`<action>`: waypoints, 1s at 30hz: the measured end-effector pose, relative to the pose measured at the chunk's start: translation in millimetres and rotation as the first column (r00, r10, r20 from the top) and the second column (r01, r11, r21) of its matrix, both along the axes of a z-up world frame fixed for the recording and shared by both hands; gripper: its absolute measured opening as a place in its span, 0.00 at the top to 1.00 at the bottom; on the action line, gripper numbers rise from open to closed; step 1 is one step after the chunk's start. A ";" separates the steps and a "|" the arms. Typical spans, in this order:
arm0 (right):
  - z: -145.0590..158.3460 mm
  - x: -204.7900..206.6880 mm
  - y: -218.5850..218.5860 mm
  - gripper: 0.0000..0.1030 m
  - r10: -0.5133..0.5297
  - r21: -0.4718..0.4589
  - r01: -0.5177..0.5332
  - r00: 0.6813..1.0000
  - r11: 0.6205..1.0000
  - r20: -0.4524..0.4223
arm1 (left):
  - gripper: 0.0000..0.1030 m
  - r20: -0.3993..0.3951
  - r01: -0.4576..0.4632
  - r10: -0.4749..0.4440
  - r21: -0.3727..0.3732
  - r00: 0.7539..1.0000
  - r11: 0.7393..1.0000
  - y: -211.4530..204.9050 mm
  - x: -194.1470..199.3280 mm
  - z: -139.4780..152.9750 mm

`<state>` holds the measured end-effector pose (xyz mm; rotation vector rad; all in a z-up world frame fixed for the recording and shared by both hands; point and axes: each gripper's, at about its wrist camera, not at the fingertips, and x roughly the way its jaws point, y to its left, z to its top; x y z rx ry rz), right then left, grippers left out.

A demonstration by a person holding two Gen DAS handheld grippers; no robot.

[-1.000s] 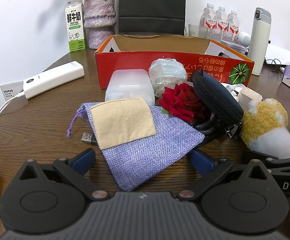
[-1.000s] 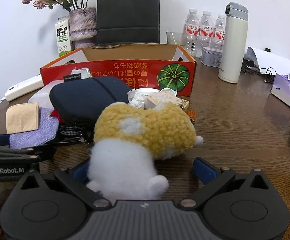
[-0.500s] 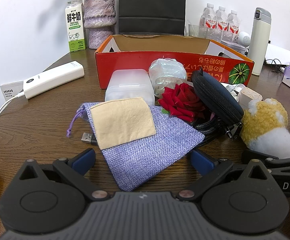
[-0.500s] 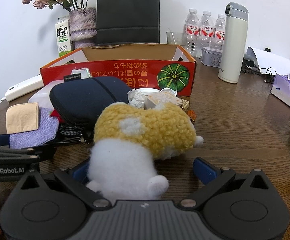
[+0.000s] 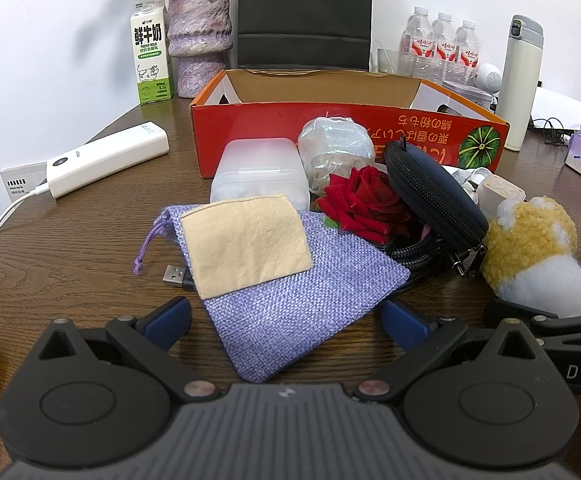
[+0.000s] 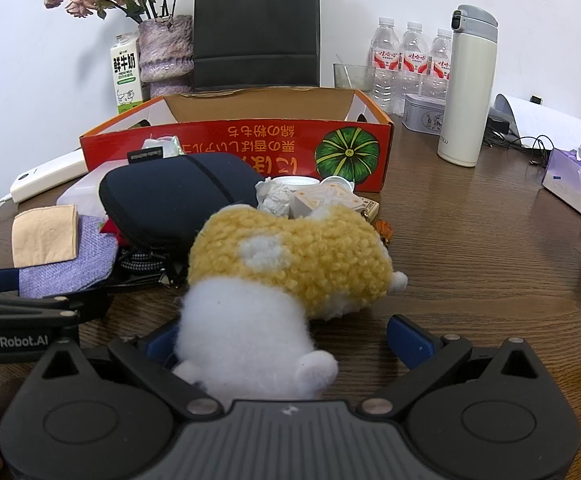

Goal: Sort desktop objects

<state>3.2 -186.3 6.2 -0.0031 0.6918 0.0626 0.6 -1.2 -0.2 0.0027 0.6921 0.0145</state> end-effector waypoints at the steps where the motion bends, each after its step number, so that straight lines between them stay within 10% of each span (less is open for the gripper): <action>1: 0.0 0.0 -0.1 0.00 0.000 0.000 0.000 1.000 1.000 0.000 | 0.00 0.000 0.000 0.000 0.000 1.000 1.000 0.0 0.0 0.0; 25: 0.2 -1.9 -1.1 0.00 0.008 0.011 -0.008 1.000 1.000 0.007 | 0.00 0.003 0.003 -0.003 0.001 1.000 1.000 -0.1 0.0 0.3; 30: 18.2 -33.2 -12.3 0.00 0.064 0.093 -0.070 0.995 0.993 0.070 | 0.00 0.122 0.044 -0.049 0.040 0.991 0.998 7.3 -28.9 18.5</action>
